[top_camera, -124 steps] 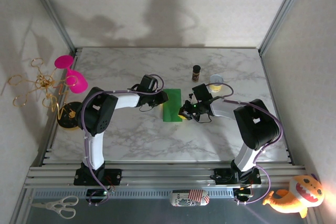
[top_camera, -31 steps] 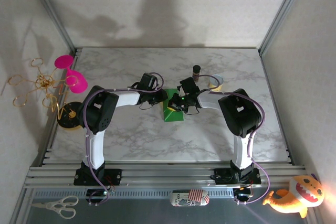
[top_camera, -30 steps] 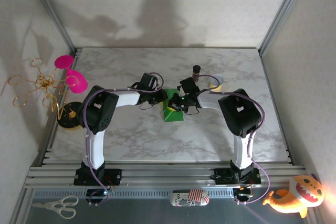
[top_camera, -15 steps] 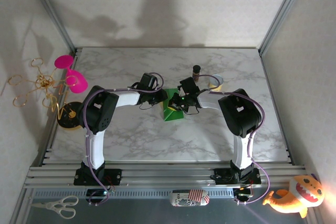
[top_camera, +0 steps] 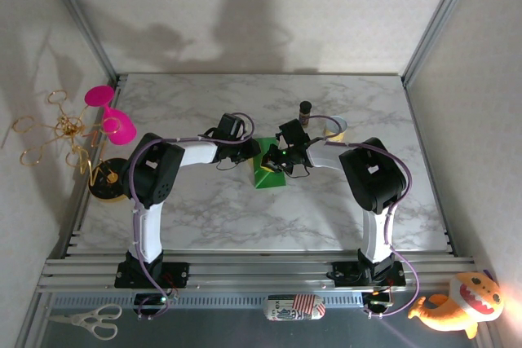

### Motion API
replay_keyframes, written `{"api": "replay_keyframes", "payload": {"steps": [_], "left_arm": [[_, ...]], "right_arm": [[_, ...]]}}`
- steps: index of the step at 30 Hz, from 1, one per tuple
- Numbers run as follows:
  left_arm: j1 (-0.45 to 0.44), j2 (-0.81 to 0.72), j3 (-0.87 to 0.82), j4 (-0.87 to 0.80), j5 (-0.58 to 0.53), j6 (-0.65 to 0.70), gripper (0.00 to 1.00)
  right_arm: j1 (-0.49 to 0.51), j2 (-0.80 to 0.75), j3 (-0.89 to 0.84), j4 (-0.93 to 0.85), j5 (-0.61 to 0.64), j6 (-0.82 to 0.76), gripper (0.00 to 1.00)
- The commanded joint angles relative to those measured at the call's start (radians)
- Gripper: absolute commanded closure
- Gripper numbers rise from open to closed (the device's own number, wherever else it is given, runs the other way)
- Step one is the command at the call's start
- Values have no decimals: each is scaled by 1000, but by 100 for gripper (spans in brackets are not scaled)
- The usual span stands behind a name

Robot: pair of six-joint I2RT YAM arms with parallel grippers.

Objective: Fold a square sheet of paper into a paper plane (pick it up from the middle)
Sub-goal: Fold the triangle a second time at the center of the table.

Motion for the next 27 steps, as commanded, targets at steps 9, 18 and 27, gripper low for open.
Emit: {"api": "replay_keyframes", "payload": {"steps": [9, 18, 27], "left_arm": [[0, 17, -24, -28, -16, -7, 82], [0, 16, -26, -28, -15, -9, 82], [0, 9, -28, -27, -17, -10, 82]], "right_arm": [[7, 30, 25, -23, -1, -24, 100], [7, 36, 27, -24, 5, -25, 100], [7, 48, 23, -32, 11, -26, 100]]}}
